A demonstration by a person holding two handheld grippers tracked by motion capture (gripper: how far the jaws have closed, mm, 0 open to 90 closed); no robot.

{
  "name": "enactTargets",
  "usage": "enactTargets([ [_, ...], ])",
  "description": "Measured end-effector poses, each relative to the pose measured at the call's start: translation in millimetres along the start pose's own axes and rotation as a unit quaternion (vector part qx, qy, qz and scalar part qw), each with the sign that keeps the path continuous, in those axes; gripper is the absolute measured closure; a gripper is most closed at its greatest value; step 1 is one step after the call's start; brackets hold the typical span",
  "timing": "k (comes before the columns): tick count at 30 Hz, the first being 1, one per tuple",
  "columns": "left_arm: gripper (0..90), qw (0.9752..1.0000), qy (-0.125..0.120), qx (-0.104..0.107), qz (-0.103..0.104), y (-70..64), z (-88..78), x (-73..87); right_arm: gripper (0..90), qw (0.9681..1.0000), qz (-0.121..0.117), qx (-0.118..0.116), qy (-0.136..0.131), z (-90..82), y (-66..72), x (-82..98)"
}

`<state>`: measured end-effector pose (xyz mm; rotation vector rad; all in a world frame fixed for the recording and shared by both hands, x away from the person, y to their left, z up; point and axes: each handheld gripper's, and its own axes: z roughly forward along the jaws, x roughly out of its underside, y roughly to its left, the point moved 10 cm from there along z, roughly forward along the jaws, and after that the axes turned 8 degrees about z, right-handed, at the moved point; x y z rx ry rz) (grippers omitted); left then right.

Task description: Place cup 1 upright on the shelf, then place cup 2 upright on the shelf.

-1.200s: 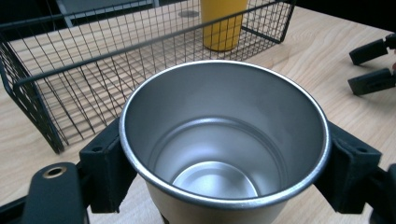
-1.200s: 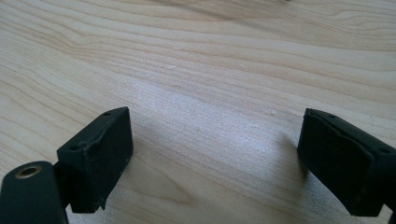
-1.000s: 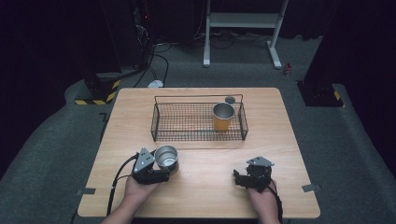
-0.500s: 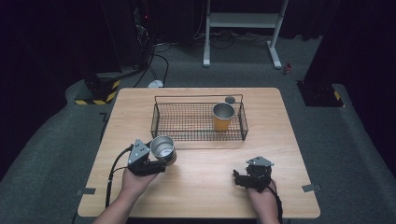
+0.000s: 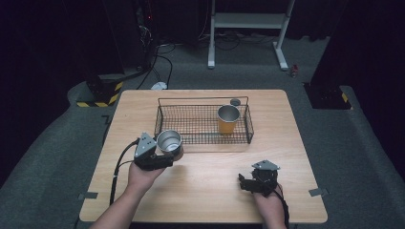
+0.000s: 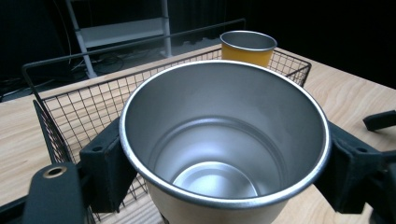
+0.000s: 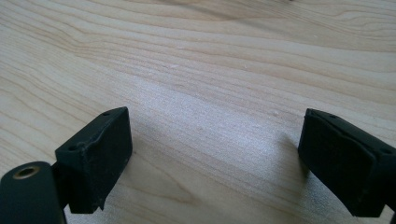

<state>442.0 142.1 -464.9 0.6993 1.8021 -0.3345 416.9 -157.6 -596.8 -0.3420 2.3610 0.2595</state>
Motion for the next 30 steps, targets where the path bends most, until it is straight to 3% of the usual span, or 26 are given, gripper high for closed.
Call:
enactTargets([
  [16, 18.8, 1.0000, -0.001, 0.001, -0.006, 12.8, 21.3, -27.8, 9.8, 1.0000, -0.003, -0.001, 0.000, 0.3, -0.1, -0.3],
  [21, 18.8, 0.9999, -0.007, -0.002, -0.013, 15.2, 26.3, -36.0, 9.8, 1.0000, -0.004, -0.001, 0.000, 0.4, -0.1, -0.5],
  [26, 18.8, 0.9999, -0.006, -0.013, -0.003, 20.3, 32.5, -43.7, 9.8, 1.0000, -0.003, -0.002, 0.000, 0.4, 0.1, -0.3],
  [30, 18.8, 0.9998, -0.007, -0.015, -0.013, 25.4, 40.1, -48.9, 9.9, 1.0000, -0.005, -0.003, 0.001, 0.0, 0.5, 0.1],
])
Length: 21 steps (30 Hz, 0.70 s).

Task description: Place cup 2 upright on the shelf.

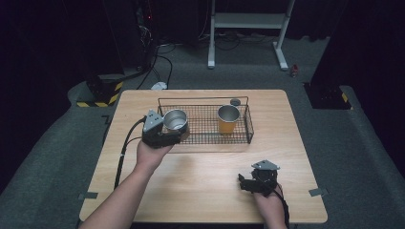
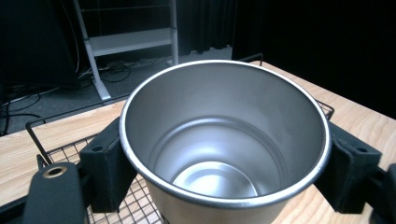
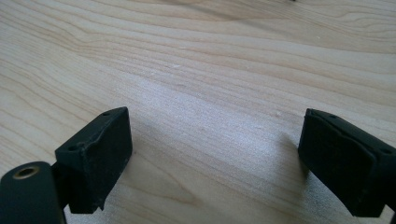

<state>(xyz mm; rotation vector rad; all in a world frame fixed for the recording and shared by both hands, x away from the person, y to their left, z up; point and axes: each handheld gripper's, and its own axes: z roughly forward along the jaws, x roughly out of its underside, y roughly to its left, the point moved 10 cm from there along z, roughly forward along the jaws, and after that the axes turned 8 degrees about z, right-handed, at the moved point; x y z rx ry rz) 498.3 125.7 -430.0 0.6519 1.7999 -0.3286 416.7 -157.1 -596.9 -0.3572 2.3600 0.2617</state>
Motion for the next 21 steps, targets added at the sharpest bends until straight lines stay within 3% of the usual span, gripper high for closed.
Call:
enactTargets([
  [14, 18.8, 0.9997, 0.019, -0.011, 0.007, 12.8, 36.3, 2.7, 9.8, 1.0000, -0.002, 0.000, 0.000, 0.1, -0.1, -0.2],
  [21, 18.8, 0.9995, 0.026, -0.018, -0.007, 21.6, 48.6, 3.7, 9.8, 1.0000, -0.001, 0.000, -0.001, 0.1, 0.0, -0.2],
])
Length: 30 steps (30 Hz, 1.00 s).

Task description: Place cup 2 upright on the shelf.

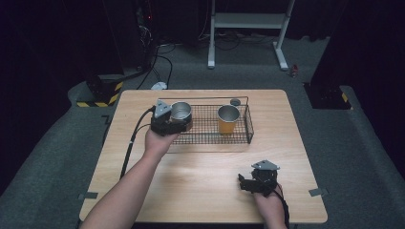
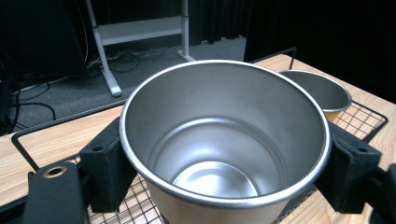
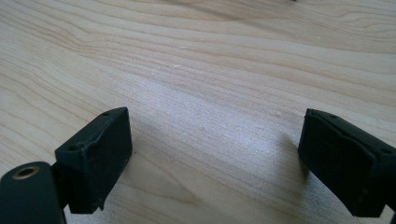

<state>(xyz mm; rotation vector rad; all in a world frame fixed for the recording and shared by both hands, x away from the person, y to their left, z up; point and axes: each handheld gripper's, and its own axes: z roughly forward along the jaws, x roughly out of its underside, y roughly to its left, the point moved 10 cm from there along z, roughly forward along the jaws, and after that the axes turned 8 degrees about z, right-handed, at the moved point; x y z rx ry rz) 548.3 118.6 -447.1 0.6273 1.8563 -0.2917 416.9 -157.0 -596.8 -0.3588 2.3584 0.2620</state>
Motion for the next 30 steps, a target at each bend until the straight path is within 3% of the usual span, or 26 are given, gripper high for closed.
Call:
enactTargets([
  [4, 18.8, 0.9999, 0.003, -0.007, 0.008, 2.6, 5.9, -3.8, 9.8, 1.0000, -0.001, 0.000, 0.000, -0.2, -0.1, 0.2],
  [7, 18.8, 0.9999, 0.005, -0.012, -0.001, 7.6, 9.9, -5.2, 9.8, 1.0000, 0.000, 0.000, 0.000, -0.1, 0.1, 0.1],
  [12, 18.8, 0.9997, 0.019, -0.013, 0.004, 11.0, 18.9, -1.1, 9.8, 1.0000, 0.002, 0.000, 0.000, -0.3, 0.5, 0.5],
  [30, 18.8, 0.9978, 0.057, -0.018, -0.028, 17.3, 43.5, 19.0, 9.8, 1.0000, 0.002, 0.000, 0.000, -0.3, 0.4, 0.5],
])
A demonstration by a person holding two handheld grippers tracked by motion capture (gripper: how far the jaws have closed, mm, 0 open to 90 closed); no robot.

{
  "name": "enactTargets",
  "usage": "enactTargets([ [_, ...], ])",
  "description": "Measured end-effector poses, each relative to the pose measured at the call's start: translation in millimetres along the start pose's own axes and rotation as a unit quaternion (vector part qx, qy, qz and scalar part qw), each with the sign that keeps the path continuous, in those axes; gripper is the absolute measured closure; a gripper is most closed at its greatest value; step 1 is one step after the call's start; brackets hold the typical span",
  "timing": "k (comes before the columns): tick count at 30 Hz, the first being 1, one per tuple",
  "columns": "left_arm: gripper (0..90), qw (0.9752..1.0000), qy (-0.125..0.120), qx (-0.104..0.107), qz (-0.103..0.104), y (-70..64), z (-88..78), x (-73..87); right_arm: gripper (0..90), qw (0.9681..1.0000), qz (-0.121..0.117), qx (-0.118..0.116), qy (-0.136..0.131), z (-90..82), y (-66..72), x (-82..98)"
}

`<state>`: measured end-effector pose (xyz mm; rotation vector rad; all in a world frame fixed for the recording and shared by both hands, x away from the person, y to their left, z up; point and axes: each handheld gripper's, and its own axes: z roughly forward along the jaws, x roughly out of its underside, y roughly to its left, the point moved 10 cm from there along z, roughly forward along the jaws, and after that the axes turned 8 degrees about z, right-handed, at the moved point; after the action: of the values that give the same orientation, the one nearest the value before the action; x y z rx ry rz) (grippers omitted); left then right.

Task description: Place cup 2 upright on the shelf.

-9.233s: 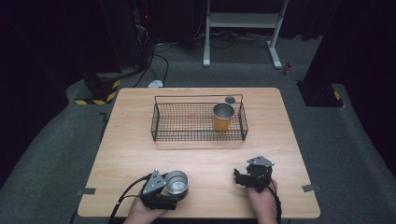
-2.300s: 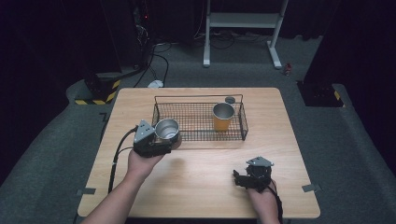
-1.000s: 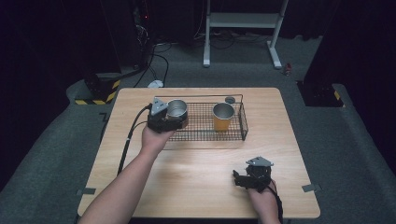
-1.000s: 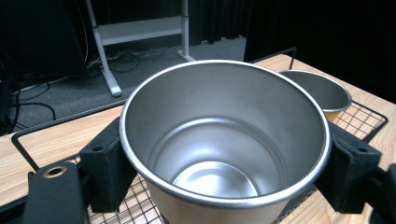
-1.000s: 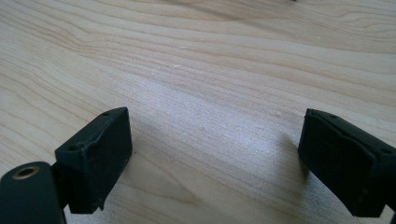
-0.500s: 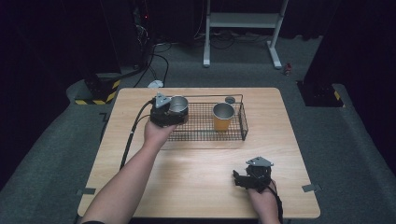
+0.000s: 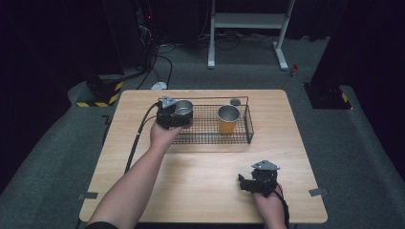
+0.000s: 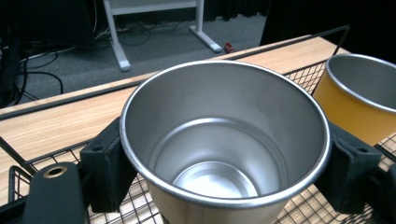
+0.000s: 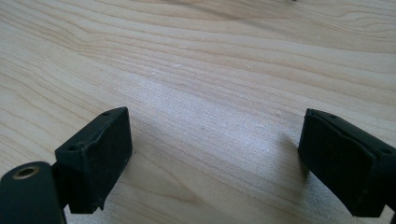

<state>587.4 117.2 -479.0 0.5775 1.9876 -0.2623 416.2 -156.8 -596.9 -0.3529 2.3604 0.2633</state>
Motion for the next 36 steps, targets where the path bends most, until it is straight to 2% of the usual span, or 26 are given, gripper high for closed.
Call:
enactTargets([
  [7, 18.8, 0.9998, 0.020, 0.001, -0.006, -0.1, 8.4, 4.6, 9.8, 1.0000, 0.000, 0.000, 0.000, 0.0, 0.0, 0.0],
  [18, 18.8, 0.9988, 0.049, -0.004, -0.002, -4.4, 18.8, 13.0, 9.8, 1.0000, 0.000, 0.000, 0.000, 0.0, 0.0, 0.0],
  [25, 18.8, 0.9964, 0.082, -0.017, -0.007, -3.1, 25.4, 25.4, 9.8, 1.0000, 0.000, 0.000, 0.000, 0.0, 0.0, 0.0],
  [29, 18.8, 0.9946, 0.100, -0.028, -0.001, 0.4, 26.7, 30.6, 9.7, 1.0000, 0.000, -0.001, 0.000, 0.0, 0.1, 0.0],
  [32, 18.7, 0.9930, 0.114, -0.030, -0.006, 1.3, 27.7, 34.8, 9.7, 1.0000, -0.003, -0.003, 0.000, -0.1, 0.7, 0.1],
  [36, 18.7, 0.9909, 0.131, -0.031, -0.001, 1.1, 29.1, 40.8, 9.7, 1.0000, -0.003, -0.004, 0.000, -0.1, 0.8, 0.2],
])
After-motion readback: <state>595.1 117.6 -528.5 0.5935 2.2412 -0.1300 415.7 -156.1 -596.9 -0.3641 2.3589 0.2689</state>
